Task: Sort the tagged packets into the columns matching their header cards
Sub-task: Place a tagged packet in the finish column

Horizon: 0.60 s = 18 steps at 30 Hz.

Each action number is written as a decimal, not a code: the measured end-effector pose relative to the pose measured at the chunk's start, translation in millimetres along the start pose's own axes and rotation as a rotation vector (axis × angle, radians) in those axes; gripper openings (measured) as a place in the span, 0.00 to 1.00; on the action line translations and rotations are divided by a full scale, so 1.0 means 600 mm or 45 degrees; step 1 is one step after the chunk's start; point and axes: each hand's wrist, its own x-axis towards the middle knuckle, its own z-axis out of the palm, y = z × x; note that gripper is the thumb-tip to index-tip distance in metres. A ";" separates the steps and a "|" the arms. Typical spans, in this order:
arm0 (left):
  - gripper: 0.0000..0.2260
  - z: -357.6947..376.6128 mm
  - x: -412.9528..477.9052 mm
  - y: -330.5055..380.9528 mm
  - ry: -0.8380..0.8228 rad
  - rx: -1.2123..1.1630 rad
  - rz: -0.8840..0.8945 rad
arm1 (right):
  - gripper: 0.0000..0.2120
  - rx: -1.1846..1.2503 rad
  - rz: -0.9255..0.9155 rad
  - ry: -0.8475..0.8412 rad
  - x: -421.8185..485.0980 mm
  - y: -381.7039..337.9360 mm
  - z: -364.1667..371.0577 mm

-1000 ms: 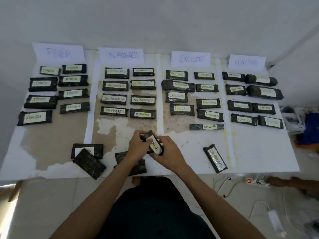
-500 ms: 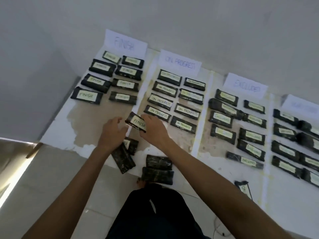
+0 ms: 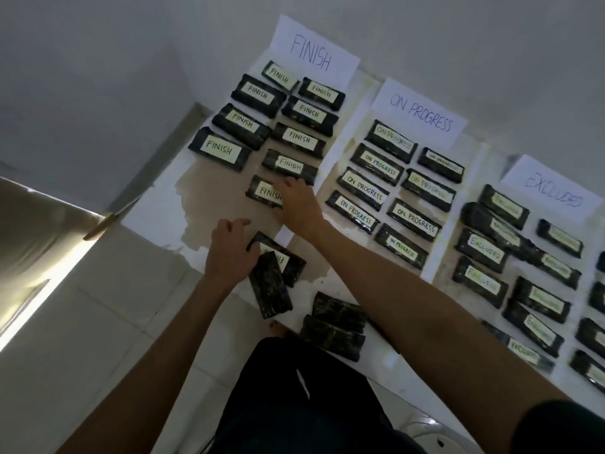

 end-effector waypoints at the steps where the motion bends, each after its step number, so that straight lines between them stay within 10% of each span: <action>1: 0.21 0.006 -0.012 0.006 0.004 -0.023 -0.036 | 0.22 0.024 -0.007 0.012 -0.006 0.002 -0.001; 13: 0.33 0.071 -0.133 0.045 -0.051 -0.013 -0.226 | 0.33 0.232 0.191 -0.407 -0.179 -0.023 0.011; 18: 0.36 0.078 -0.138 0.047 -0.033 0.022 -0.176 | 0.19 0.457 0.382 -0.353 -0.185 -0.020 0.012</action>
